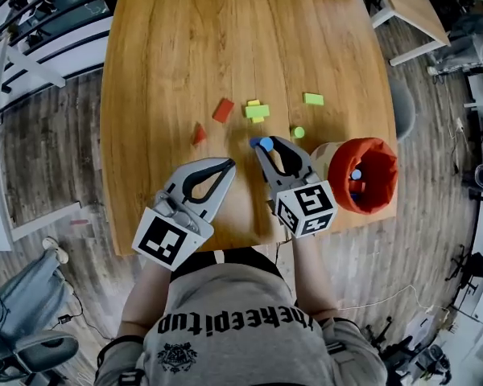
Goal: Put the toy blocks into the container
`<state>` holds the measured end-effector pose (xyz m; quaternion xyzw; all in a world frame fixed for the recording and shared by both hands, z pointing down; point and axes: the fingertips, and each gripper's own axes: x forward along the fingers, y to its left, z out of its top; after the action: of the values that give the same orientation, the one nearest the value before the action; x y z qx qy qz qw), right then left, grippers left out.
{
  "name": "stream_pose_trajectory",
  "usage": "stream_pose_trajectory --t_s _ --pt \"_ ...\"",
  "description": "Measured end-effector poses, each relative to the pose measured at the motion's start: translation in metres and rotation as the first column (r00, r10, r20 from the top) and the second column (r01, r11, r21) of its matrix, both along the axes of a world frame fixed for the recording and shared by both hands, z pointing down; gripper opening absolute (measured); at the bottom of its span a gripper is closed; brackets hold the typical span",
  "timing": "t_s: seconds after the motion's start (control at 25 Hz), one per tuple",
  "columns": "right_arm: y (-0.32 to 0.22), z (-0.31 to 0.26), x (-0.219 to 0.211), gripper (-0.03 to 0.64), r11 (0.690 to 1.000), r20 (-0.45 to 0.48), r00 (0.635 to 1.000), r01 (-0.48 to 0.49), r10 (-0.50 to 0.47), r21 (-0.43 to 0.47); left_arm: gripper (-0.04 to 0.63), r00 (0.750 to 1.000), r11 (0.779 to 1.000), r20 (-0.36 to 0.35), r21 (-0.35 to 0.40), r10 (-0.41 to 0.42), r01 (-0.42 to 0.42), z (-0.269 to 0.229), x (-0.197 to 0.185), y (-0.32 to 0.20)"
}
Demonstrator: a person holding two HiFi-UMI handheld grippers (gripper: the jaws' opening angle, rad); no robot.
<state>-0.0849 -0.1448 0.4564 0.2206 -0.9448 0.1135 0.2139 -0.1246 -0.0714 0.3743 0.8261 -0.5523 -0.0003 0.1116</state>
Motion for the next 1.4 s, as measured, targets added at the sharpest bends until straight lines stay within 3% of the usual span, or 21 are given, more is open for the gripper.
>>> stream_pose_trajectory --t_s 0.36,0.76,1.0,1.4 --pt "0.002 -0.054 0.047 0.132 0.994 0.108 0.991 -0.091 0.085 0.053 0.014 0.994 0.994 0.009 0.027 0.110 -0.110 -0.010 0.050 -0.004" --pt "-0.001 -0.096 0.114 0.132 0.969 0.175 0.964 -0.221 0.200 0.111 0.014 0.969 0.967 0.010 0.057 0.248 -0.248 -0.022 0.114 -0.014" --pt "-0.004 -0.117 0.160 0.132 0.940 0.200 0.940 -0.307 0.276 0.147 0.014 0.939 0.936 0.014 0.077 0.344 -0.344 -0.029 0.159 -0.018" --pt "-0.001 -0.127 0.239 0.132 0.865 0.198 0.879 -0.467 0.433 0.183 0.014 0.871 0.866 0.009 0.102 0.492 -0.490 -0.035 0.225 -0.021"
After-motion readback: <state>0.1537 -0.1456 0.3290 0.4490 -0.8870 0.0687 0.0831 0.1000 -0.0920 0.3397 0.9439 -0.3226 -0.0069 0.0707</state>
